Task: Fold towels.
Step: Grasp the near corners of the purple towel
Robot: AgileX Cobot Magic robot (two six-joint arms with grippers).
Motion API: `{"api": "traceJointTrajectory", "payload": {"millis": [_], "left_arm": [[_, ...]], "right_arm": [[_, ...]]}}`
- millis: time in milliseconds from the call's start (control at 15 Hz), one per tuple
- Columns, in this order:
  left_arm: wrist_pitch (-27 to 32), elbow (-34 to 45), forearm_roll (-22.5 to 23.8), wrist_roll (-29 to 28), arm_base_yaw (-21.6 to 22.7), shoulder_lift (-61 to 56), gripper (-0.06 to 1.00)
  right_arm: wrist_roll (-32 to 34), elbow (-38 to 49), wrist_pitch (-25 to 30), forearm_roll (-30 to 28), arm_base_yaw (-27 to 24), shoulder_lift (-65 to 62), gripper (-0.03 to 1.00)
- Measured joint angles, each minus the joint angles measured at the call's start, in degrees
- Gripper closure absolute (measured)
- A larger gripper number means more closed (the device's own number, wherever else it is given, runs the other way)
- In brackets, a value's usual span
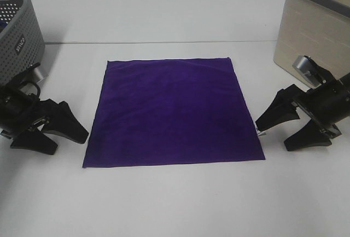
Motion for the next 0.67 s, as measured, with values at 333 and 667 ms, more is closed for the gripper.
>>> {"api": "traceJointTrajectory", "payload": {"millis": [333,667], "left_arm": [[0.4,0.0,-1.3,-0.1,0.0,0.3,-0.03],[-2.4,-2.1,-1.3,-4.0,-5.4,1.6,0.04]], "right_arm": [[0.4,0.0,-0.1,0.1,0.0,0.0,-0.01],[5.3,-1.4,-2.6,1.9,7.3,2.8,0.08]]}}
